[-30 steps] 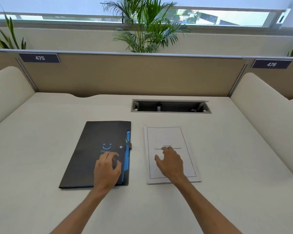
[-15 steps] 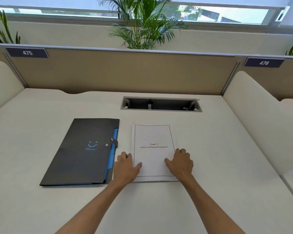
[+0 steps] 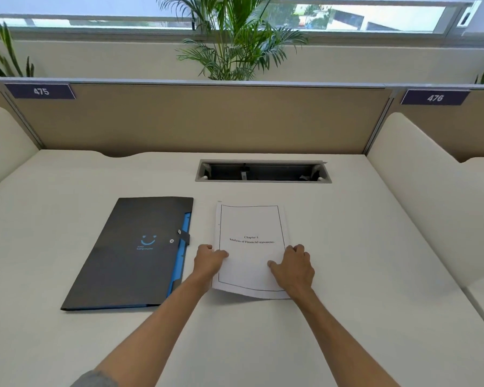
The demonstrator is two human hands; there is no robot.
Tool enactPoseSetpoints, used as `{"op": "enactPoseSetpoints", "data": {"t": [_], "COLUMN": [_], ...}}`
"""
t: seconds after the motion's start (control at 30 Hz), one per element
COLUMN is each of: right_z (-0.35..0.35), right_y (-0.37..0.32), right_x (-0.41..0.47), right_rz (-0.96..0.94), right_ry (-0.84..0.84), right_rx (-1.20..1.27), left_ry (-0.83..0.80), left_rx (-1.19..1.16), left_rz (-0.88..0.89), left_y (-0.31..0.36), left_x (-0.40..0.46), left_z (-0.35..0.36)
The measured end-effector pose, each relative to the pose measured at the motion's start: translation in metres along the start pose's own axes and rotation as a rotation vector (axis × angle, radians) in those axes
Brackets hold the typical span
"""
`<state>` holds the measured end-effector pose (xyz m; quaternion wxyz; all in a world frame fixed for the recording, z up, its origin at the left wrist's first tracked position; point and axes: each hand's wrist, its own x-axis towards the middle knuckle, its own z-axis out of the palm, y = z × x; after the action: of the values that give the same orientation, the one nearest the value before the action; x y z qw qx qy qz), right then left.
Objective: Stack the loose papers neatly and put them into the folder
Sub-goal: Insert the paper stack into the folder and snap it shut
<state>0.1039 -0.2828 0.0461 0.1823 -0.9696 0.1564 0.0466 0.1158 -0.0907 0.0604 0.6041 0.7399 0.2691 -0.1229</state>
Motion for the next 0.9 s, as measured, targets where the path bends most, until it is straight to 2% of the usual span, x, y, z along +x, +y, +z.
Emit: {"op": "enactPoseSetpoints", "data": {"t": [0.17, 0.27, 0.33, 0.5, 0.57, 0.63, 0.73, 0.9], "right_z": [-0.001, -0.003, -0.006, -0.037, -0.052, -0.062, -0.073, -0.08], "right_y": [-0.001, 0.001, 0.006, 0.01, 0.008, 0.005, -0.005, -0.017], "right_x": [0.0, 0.002, 0.008, 0.025, 0.027, 0.026, 0.017, 0.004], "right_rz": [0.017, 0.027, 0.041, 0.158, 0.118, 0.049, -0.014, -0.129], "right_ry": [-0.005, -0.018, -0.044, -0.167, -0.259, -0.283, -0.229, -0.109], "right_rx": [0.009, 0.065, 0.215, 0.857, 1.067, 1.241, 1.382, 1.446], "left_ry": [-0.171, -0.209, -0.209, -0.241, -0.264, -0.276, -0.268, -0.215], "left_rx": [-0.099, -0.063, -0.079, -0.201, -0.243, -0.25, -0.24, -0.25], "left_rz": [-0.098, -0.059, -0.017, 0.143, 0.199, 0.242, 0.305, 0.367], "left_y": [0.003, 0.001, 0.0, 0.0, 0.002, 0.005, 0.013, 0.03], "left_x": [0.0, -0.003, -0.006, -0.015, -0.019, -0.02, -0.02, -0.017], "left_z": [0.001, -0.001, -0.004, -0.015, -0.018, -0.02, -0.025, -0.03]}}
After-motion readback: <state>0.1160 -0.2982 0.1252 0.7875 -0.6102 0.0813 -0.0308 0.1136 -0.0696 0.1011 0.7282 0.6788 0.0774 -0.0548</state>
